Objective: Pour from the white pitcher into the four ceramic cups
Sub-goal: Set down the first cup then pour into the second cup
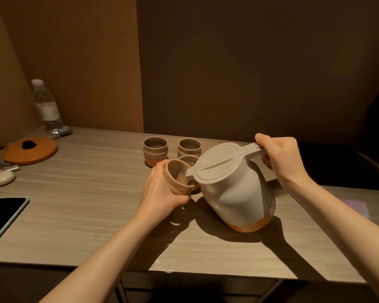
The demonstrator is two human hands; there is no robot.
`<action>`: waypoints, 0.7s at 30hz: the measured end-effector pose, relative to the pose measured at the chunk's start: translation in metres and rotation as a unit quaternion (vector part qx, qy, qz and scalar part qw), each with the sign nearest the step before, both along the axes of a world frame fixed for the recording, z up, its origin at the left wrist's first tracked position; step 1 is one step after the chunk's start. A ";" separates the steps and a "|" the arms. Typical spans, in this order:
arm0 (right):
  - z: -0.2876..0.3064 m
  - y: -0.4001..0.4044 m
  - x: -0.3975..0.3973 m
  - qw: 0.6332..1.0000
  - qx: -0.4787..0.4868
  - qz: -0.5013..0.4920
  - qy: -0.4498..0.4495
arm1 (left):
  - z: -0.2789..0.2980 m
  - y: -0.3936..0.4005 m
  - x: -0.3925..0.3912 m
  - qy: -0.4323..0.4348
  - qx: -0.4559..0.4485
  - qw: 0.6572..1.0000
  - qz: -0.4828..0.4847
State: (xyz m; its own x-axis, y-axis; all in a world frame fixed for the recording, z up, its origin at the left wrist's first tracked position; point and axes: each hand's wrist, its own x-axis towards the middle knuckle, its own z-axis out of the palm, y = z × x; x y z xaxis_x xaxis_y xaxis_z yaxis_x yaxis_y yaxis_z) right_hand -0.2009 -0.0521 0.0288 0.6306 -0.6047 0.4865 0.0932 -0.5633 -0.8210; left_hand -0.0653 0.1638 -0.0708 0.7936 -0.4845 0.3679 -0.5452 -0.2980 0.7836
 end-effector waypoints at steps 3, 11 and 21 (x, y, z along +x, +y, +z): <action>0.000 0.000 0.001 1.000 0.003 0.000 0.001 | -0.002 0.000 0.000 0.005 -0.003 1.000 0.001; 0.002 0.002 0.002 1.000 0.000 0.003 0.005 | -0.002 0.002 -0.001 0.013 -0.009 1.000 -0.001; 0.002 0.002 0.005 1.000 -0.010 0.009 0.002 | -0.005 0.005 0.000 0.020 -0.009 1.000 0.004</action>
